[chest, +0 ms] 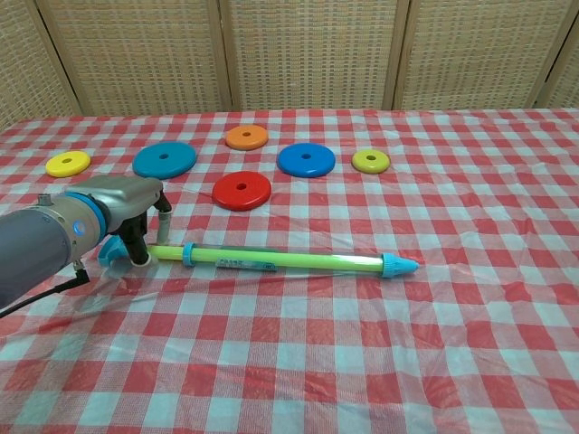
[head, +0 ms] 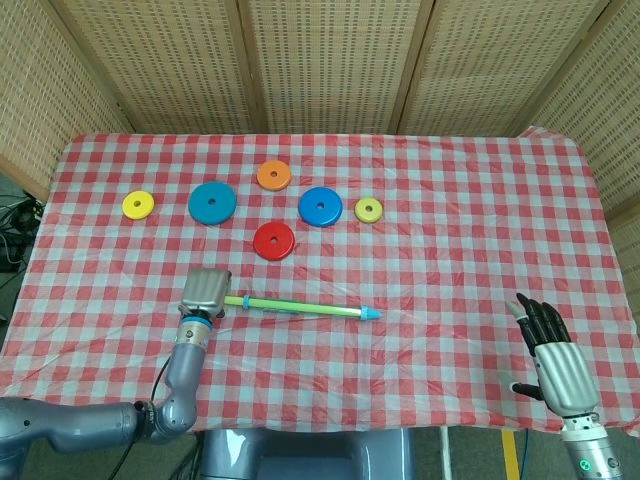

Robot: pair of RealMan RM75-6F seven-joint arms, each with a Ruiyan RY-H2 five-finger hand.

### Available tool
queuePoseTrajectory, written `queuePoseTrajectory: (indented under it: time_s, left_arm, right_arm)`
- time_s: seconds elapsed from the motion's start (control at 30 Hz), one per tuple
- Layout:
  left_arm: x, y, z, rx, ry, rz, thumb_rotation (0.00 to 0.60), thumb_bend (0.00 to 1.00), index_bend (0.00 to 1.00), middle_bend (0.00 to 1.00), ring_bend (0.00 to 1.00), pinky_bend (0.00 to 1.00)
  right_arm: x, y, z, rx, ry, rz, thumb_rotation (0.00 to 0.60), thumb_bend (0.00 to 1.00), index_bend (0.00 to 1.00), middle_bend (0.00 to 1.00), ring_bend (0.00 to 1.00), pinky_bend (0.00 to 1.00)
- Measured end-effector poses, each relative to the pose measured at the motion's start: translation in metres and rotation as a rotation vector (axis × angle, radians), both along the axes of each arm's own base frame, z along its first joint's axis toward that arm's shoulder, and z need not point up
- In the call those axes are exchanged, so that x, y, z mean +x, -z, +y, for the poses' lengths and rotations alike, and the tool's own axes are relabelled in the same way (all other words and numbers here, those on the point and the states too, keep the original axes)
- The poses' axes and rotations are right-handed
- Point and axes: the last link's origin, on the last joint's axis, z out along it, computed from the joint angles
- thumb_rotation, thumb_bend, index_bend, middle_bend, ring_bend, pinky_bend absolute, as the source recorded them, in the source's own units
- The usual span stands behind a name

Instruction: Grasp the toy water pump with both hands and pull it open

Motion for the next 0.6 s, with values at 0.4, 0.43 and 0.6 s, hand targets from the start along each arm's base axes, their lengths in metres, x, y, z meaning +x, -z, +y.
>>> queuePoseTrajectory:
  time_s: [0.4, 0.43, 0.6]
  left_arm:
    - [-0.002, 0.013, -0.002, -0.014, 0.001, 0.007, 0.600, 0.53, 0.65, 0.99, 0.85, 0.75]
    - [-0.002, 0.012, -0.002, -0.012, 0.004, 0.003, 0.600, 0.55, 0.69, 0.99, 0.85, 0.74]
    - [0.003, 0.005, -0.001, 0.022, 0.044, -0.021, 0.600, 0.58, 0.80, 0.99, 0.85, 0.74]
  right_arm:
    - [-0.001, 0.000, -0.001, 0.000, 0.002, -0.006, 0.600, 0.15, 0.08, 0.00, 0.00, 0.00]
    - [-0.001, 0.000, -0.001, 0.000, 0.001, -0.005, 0.600, 0.15, 0.08, 0.00, 0.00, 0.00]
    - [0.000, 0.000, -0.001, 0.002, 0.000, -0.004, 0.600, 0.15, 0.08, 0.00, 0.00, 0.00]
